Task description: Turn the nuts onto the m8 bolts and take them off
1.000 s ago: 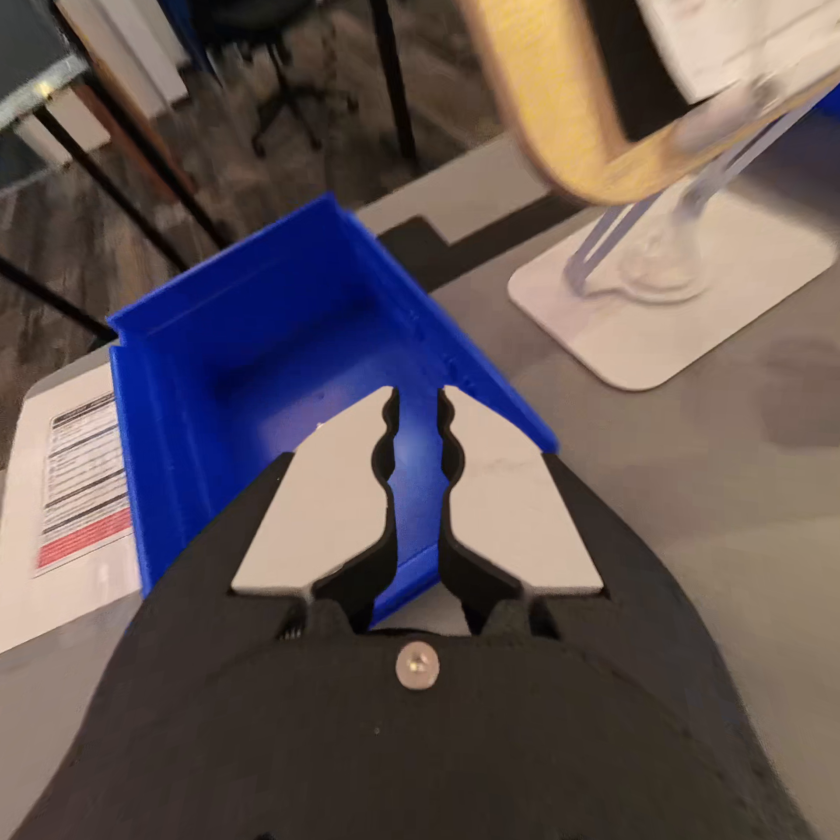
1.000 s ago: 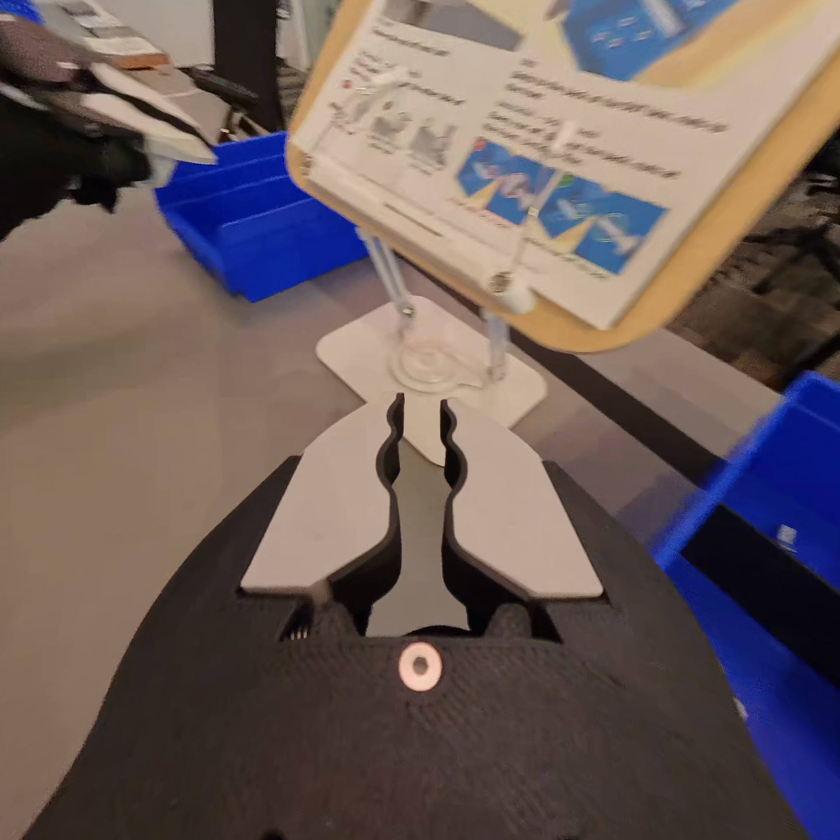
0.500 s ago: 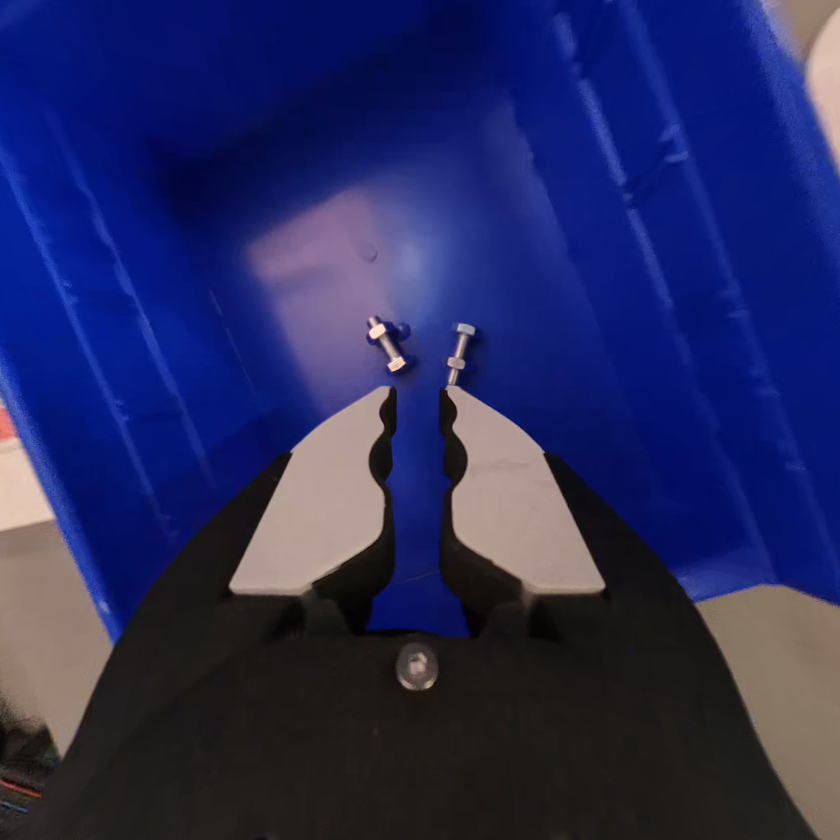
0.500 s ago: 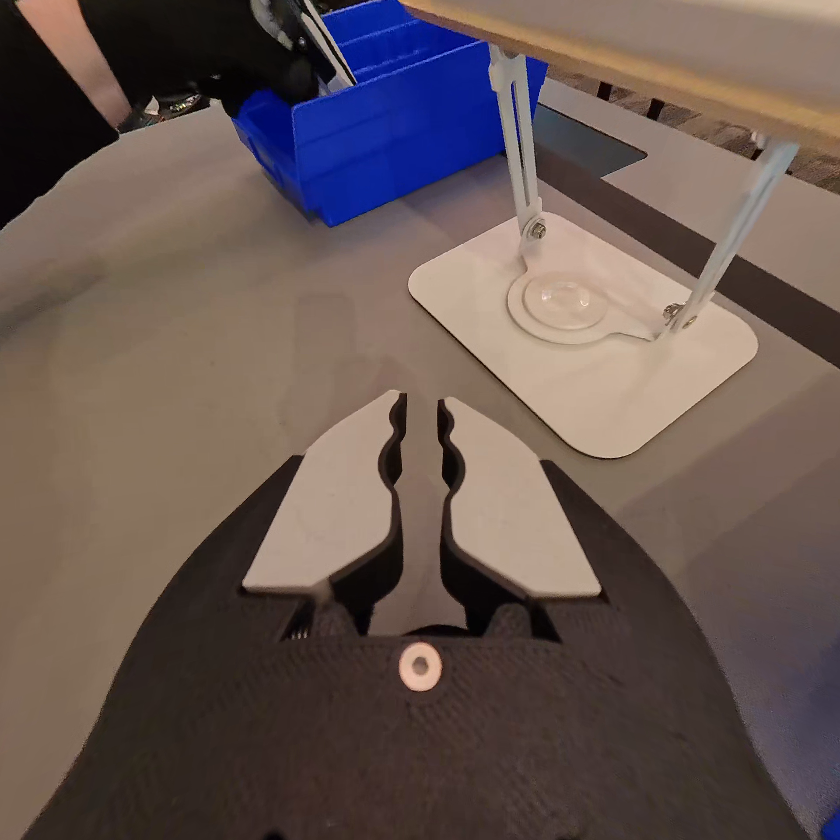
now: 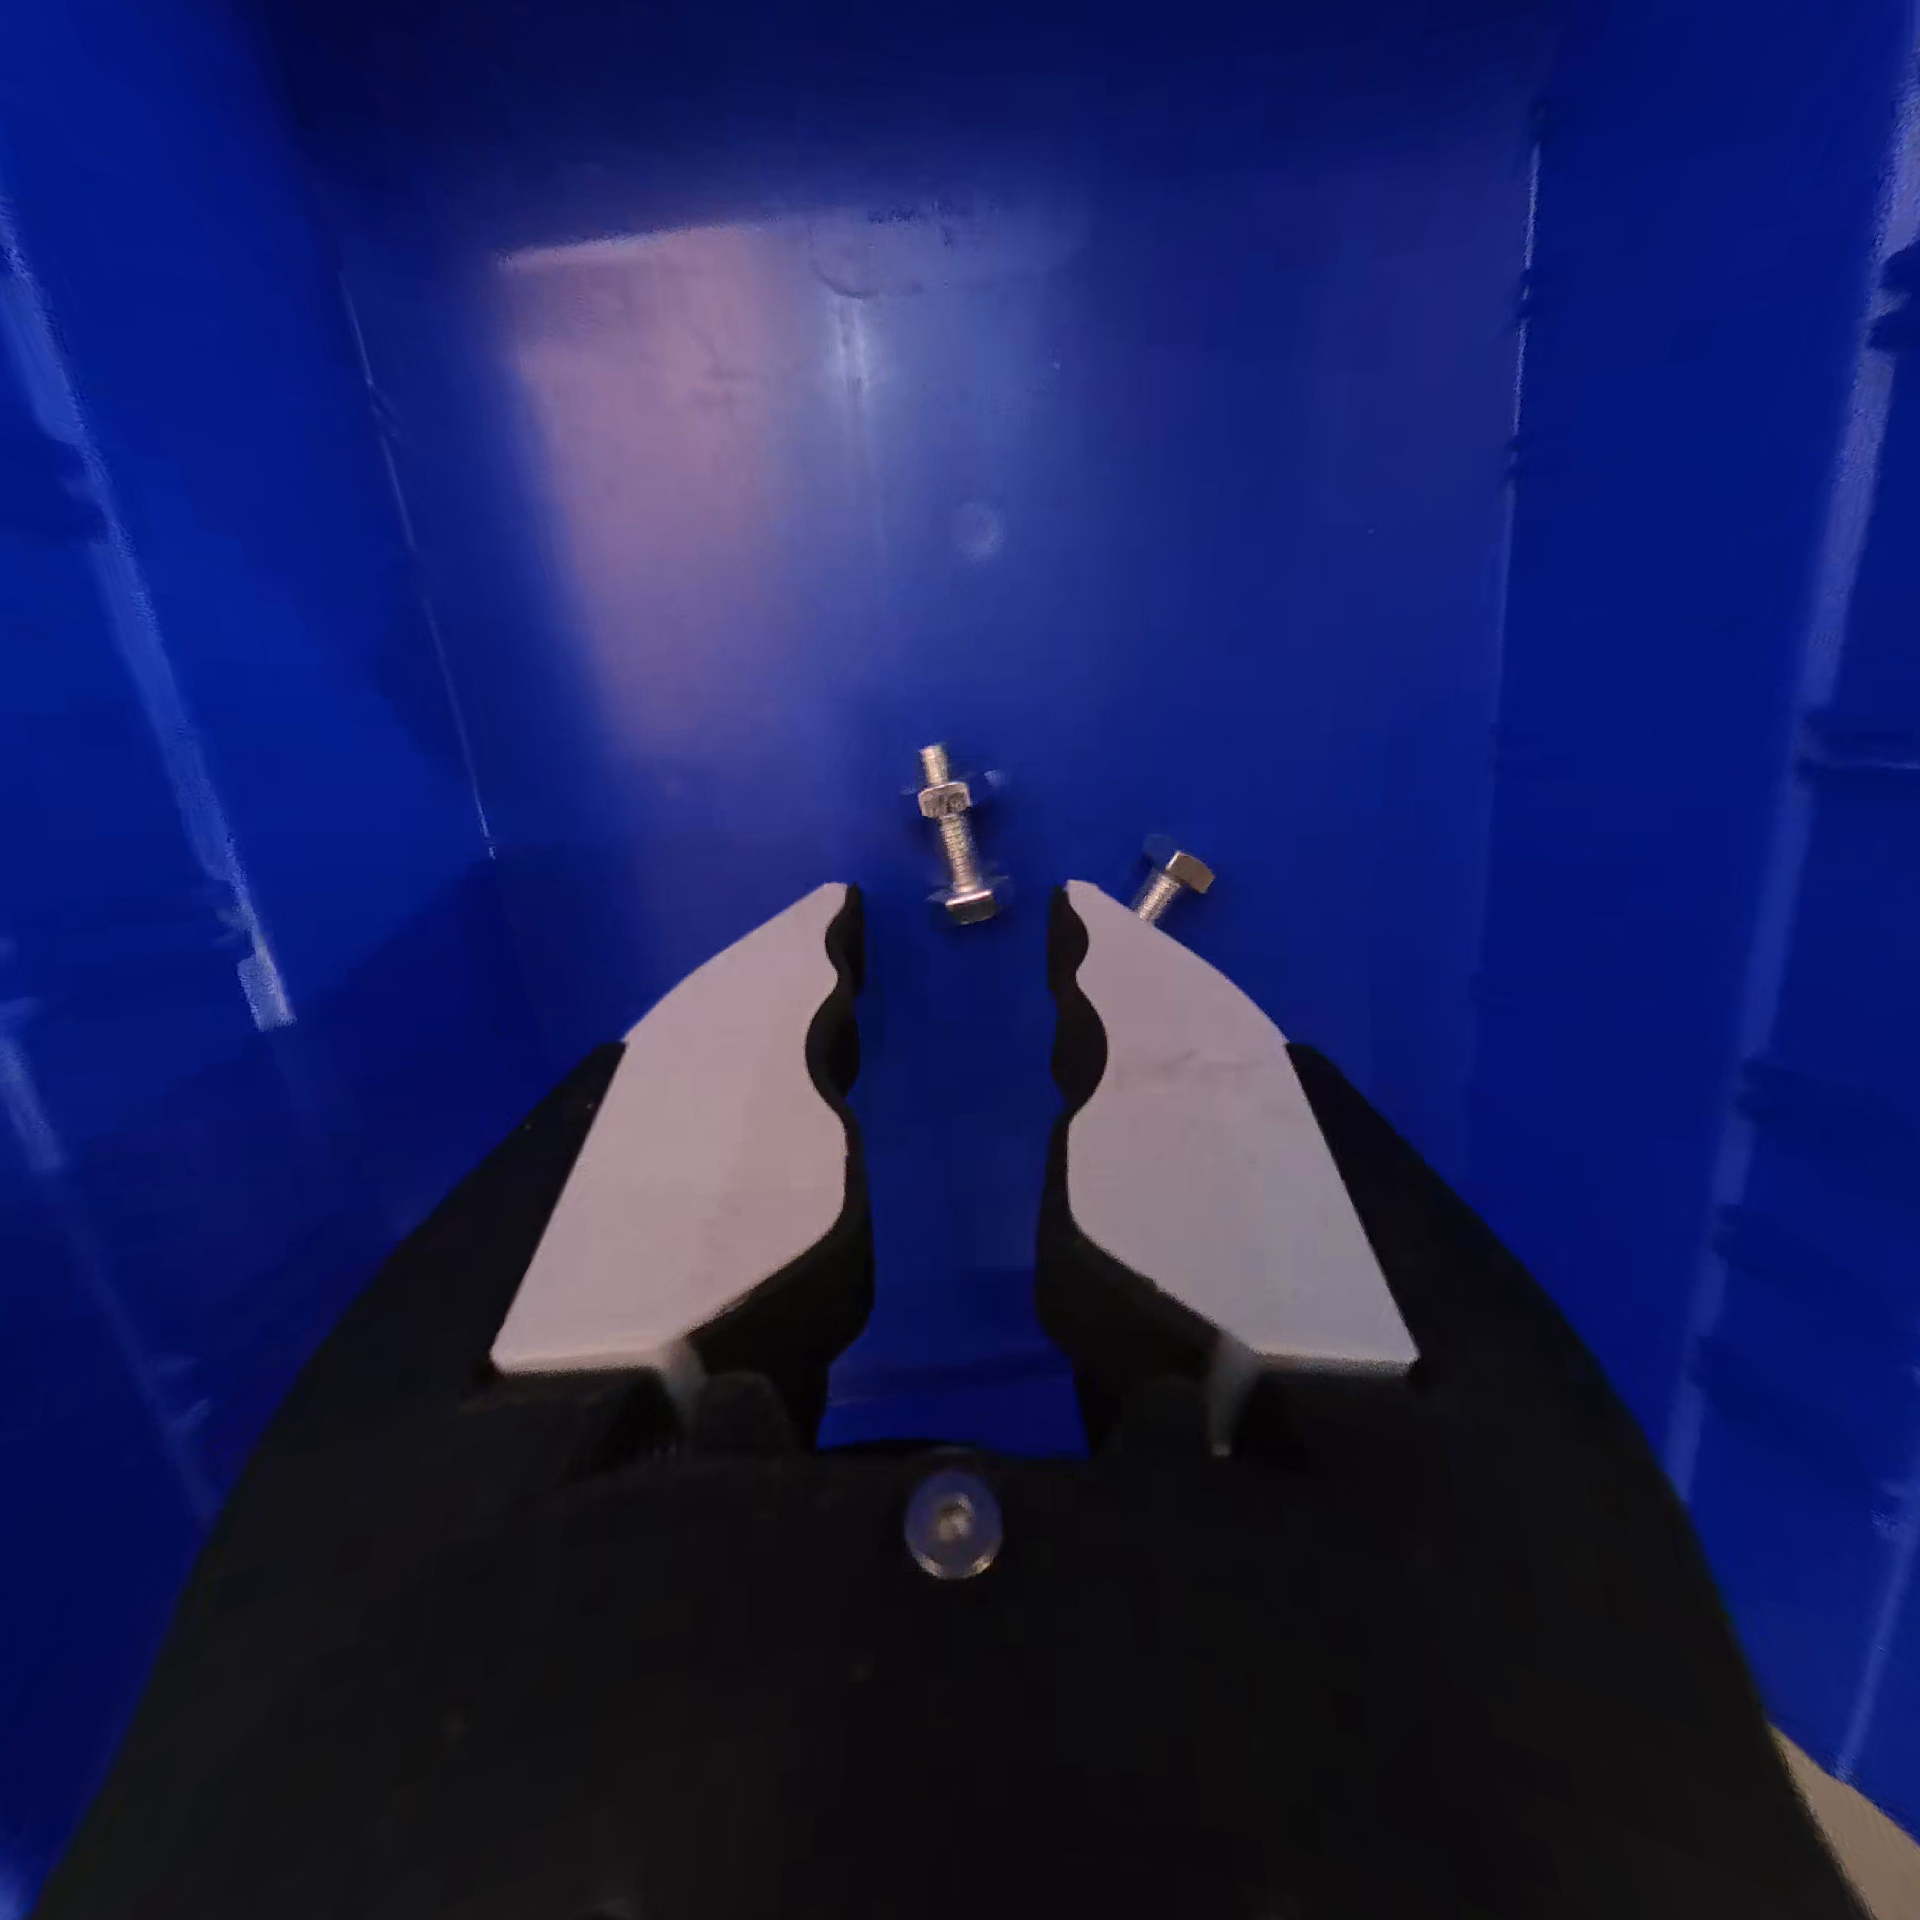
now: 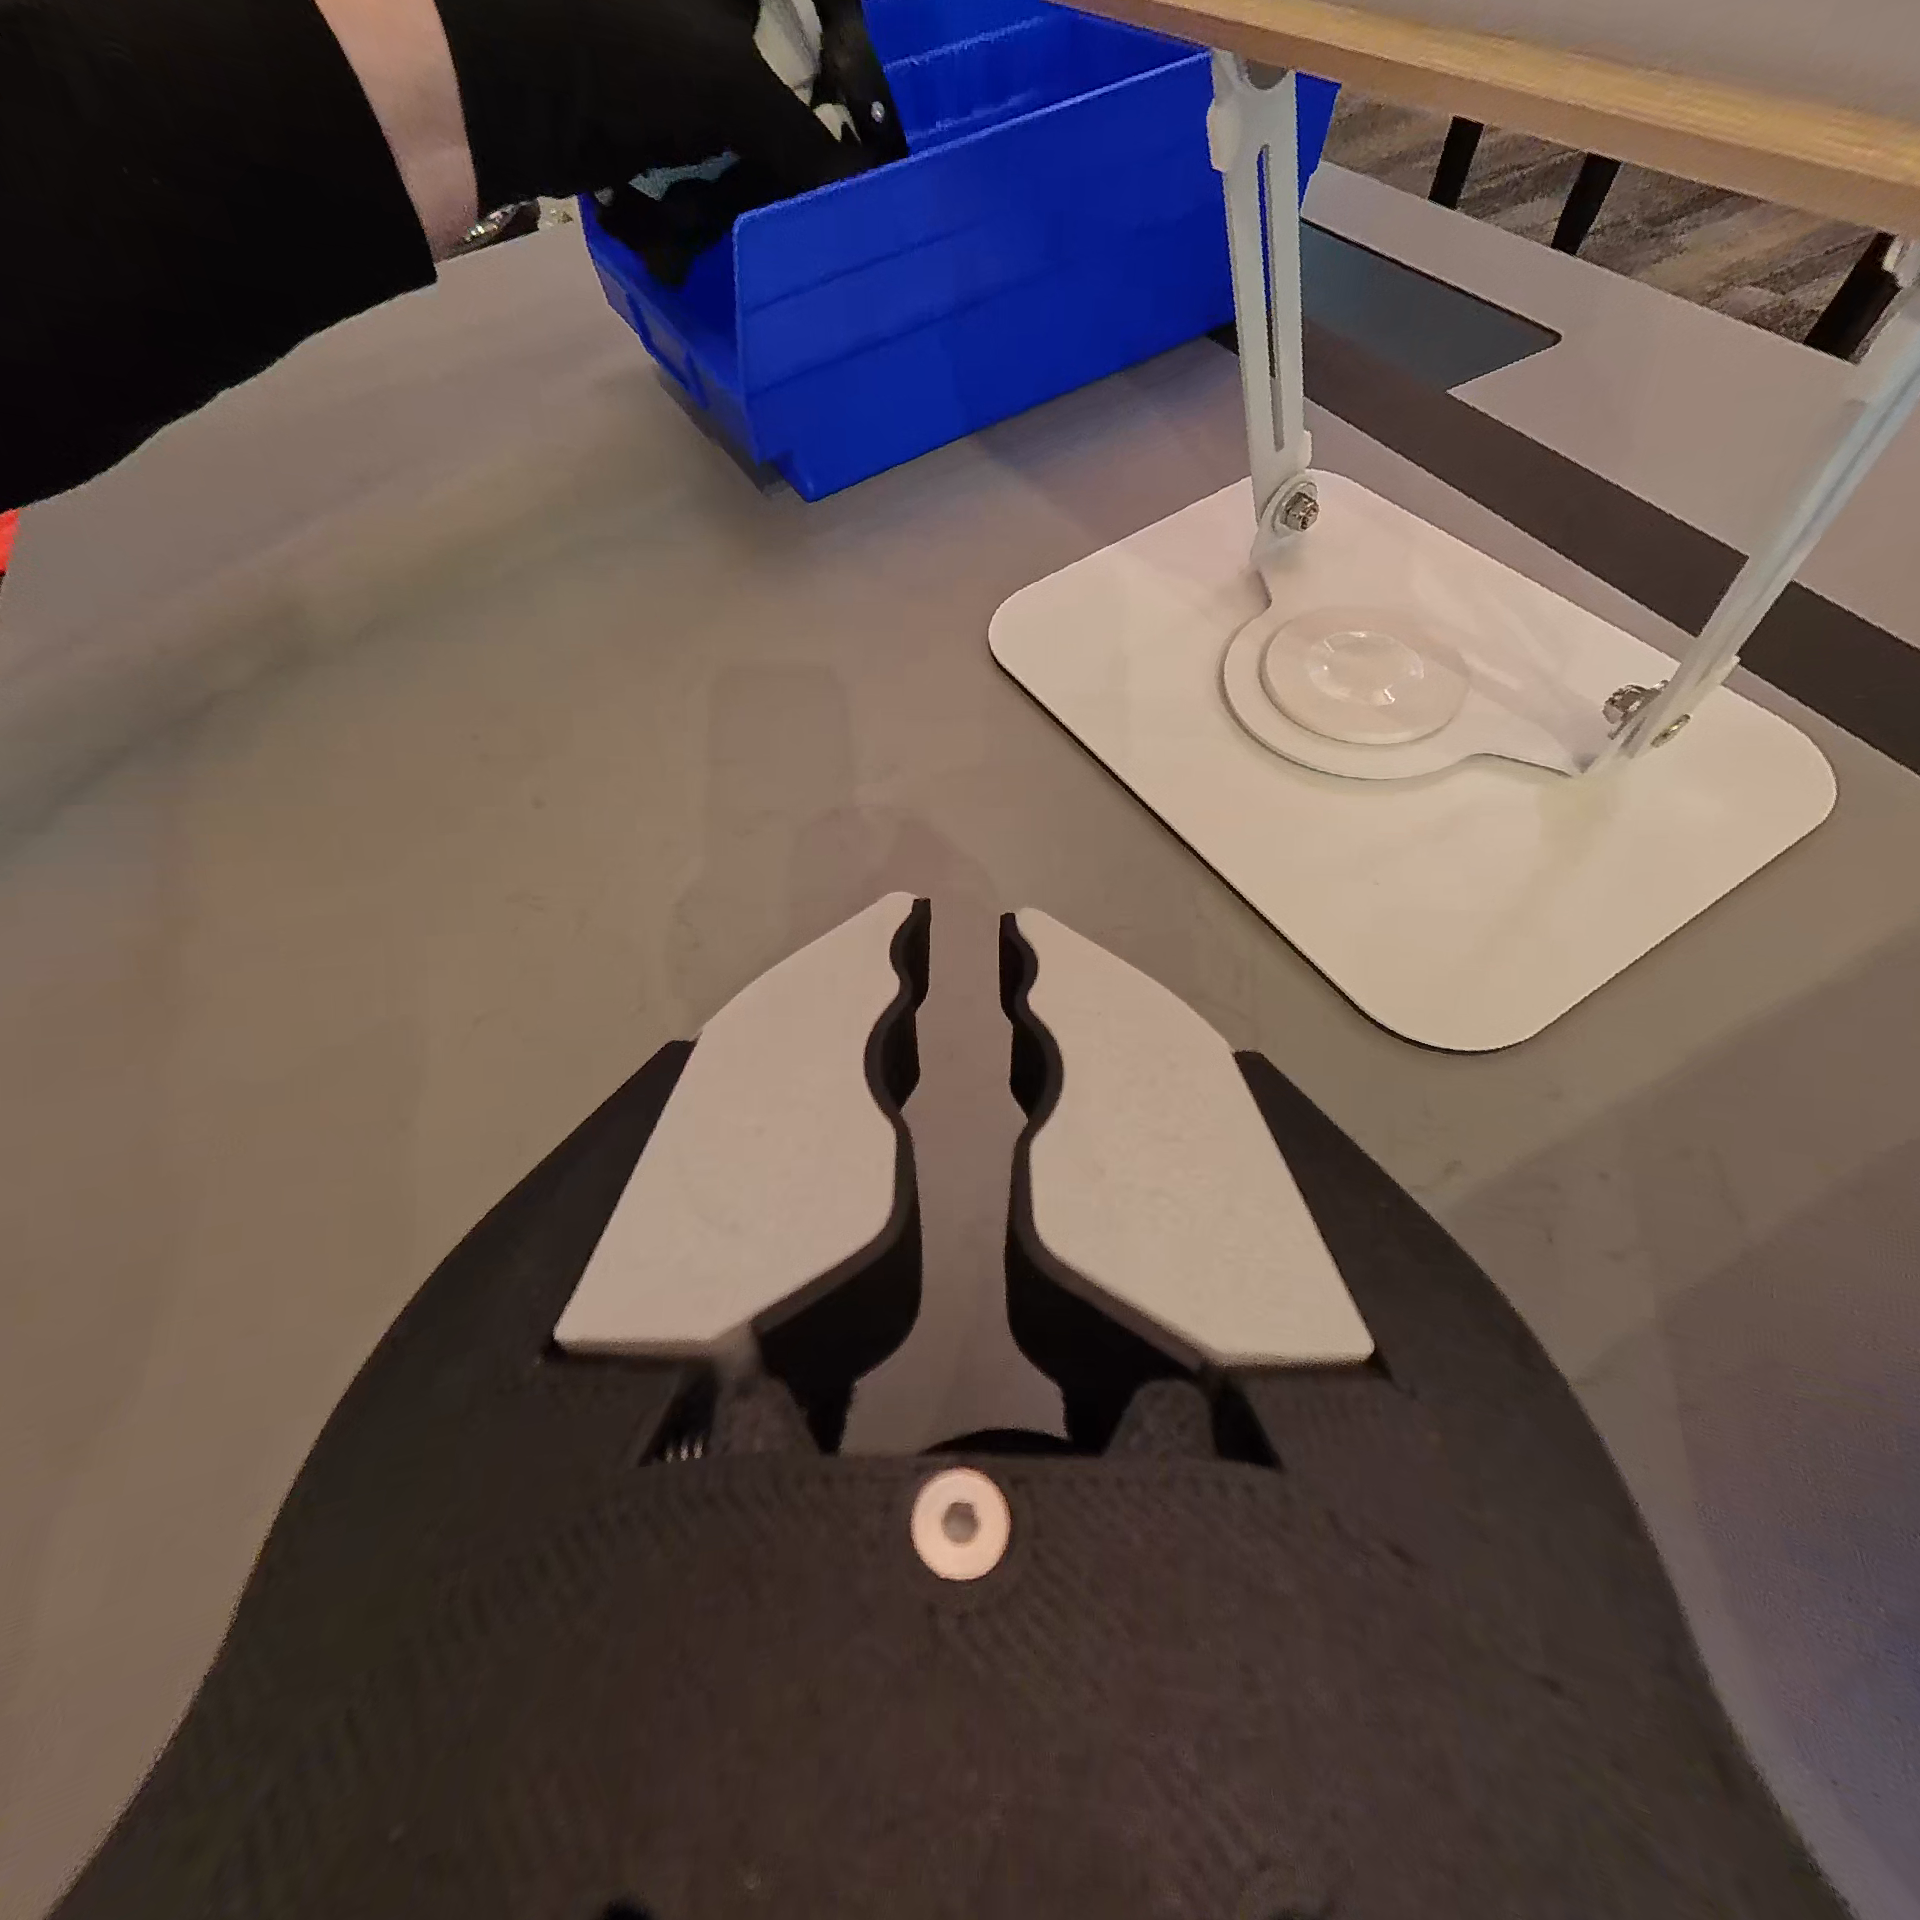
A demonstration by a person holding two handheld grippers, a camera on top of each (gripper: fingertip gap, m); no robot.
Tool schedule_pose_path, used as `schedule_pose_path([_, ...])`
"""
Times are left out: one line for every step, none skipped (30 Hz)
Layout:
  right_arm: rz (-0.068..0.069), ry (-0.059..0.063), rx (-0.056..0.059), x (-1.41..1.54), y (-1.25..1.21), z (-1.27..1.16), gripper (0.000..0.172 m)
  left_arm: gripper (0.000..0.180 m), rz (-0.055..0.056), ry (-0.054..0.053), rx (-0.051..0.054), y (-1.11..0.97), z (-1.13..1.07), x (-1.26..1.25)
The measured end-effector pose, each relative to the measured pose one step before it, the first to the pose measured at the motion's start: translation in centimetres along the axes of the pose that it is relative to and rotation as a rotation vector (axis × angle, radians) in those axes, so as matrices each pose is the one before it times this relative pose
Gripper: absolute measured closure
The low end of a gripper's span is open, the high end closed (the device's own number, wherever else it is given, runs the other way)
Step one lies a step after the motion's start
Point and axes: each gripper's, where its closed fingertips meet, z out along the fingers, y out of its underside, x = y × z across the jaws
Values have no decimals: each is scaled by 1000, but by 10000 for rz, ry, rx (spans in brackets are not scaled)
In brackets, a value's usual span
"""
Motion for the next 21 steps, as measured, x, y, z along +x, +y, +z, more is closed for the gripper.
schedule_pose_path([-14,-8,12,-40,-33,-38,159,146,7,-118,-50,27,254,-34])
schedule_pose_path([-8,1,7,-12,-21,-36,159,149,-21,-55,-20,-14,219,-6])
schedule_pose_path([2,12,14,19,-11,-52,159,152,-13,-104,58,-129,57,-107])
schedule_pose_path([5,10,24,13,-32,-50,159,157,31,0,7,-77,17,55])
schedule_pose_path([2,4,17,-5,-30,-38,159,163,38,29,48,-102,79,80])
schedule_pose_path([-1,1,7,4,-14,-31,159,163,20,-62,40,-94,32,-60])
schedule_pose_path([-4,2,7,-4,-12,-9,160,163,79,-46,11,-35,16,7])
schedule_pose_path([-9,-4,2,-9,-11,-3,160,164,106,-61,0,-23,-3,10])
schedule_pose_path([-13,1,-14,-11,13,7,160,164,117,-115,108,-139,-63,-58])
schedule_pose_path([-18,10,2,6,0,0,160,164,79,-138,229,-228,-205,-151])
schedule_pose_path([-11,14,21,19,-26,-31,160,164,38,38,240,-196,-343,16])
schedule_pose_path([-3,3,14,7,-28,-39,160,164,3,112,363,-285,-531,89])
schedule_pose_path([-3,-7,10,5,-29,-32,160,164,23,66,471,-358,-771,31])
schedule_pose_path([-25,-11,56,-26,-111,-60,160,164,90,107,527,-389,-982,124])
schedule_pose_path([-48,-37,108,-84,-216,-78,160,164,177,179,602,-457,-1179,339])
schedule_pose_path([-38,-69,108,-132,-286,-75,160,164,86,56,562,-384,-1388,223])
schedule_pose_path([-36,-105,120,-201,-382,-57,160,164,163,195,751,-593,-1613,541])
schedule_pose_path([-46,-94,164,-195,-515,-76,159,164,241,446,900,-797,-1733,1088])
schedule_pose_path([-64,-124,202,-262,-667,-88,159,164,-11,187,646,-538,-1615,832])
schedule_pose_path([-64,-206,238,-398,-810,-91,158,164,128,204,627,-535,-1549,995])
schedule_pose_path([-30,-239,287,-474,-960,-92,158,165,272,382,859,-877,-1559,1413])
